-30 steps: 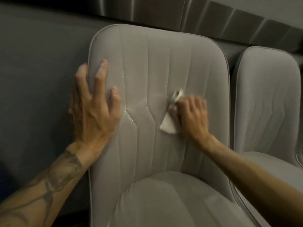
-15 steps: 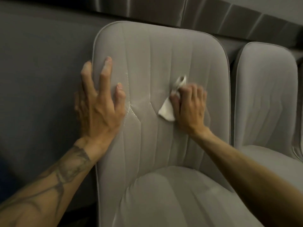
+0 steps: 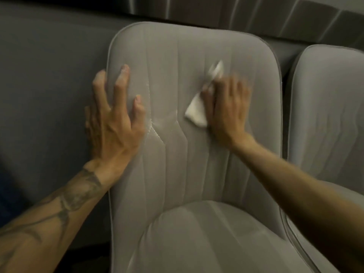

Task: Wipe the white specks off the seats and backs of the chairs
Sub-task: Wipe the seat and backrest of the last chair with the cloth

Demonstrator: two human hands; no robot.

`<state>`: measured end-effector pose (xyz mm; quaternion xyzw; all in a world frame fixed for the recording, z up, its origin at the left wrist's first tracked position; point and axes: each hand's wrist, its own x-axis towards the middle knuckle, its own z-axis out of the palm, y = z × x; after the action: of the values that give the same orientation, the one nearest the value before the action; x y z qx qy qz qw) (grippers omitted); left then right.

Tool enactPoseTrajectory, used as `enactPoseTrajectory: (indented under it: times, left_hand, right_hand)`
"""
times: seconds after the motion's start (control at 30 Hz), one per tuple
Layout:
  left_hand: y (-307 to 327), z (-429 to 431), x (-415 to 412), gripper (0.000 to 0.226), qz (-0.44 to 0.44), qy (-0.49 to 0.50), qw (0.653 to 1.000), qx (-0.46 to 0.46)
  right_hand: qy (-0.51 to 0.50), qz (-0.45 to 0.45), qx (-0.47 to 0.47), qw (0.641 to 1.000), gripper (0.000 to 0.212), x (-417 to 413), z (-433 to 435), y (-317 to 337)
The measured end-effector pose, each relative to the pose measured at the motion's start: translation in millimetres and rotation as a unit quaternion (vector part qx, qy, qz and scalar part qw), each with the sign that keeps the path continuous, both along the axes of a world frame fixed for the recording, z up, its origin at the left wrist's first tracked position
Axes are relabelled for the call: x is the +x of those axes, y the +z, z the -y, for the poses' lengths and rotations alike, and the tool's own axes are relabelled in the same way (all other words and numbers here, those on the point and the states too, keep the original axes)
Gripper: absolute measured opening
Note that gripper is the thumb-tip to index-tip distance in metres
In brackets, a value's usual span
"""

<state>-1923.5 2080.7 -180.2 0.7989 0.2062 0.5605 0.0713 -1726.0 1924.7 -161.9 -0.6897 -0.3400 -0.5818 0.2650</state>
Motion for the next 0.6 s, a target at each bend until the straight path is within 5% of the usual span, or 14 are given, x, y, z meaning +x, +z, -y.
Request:
enactPoseTrajectory:
  times: [0.1,0.3,0.4,0.53,0.6]
  left_hand:
    - [1,1,0,0.052,-0.001,0.007,1.0,0.011]
    - [4,4,1,0.054,-0.014,0.025,1.0,0.001]
    - [6,6,1,0.053,-0.013,0.024,1.0,-0.001]
    - [7,8,-1,0.053,-0.009,0.029,1.0,0.008]
    - [7,6,-1,0.052,-0.007,0.028,1.0,0.009]
  right_hand:
    - [0.04,0.044,-0.138,0.989,0.027,-13,28,-40]
    - [-0.022,0.012,0.01,1.0,0.038,16,-15,84]
    - [0.021,0.012,0.02,1.0,0.032,2,-13,36]
    - [0.094,0.081,-0.164,0.979,0.027,-25,16,-56]
    - [0.095,0.072,-0.172,0.978,0.031,-21,21,-51]
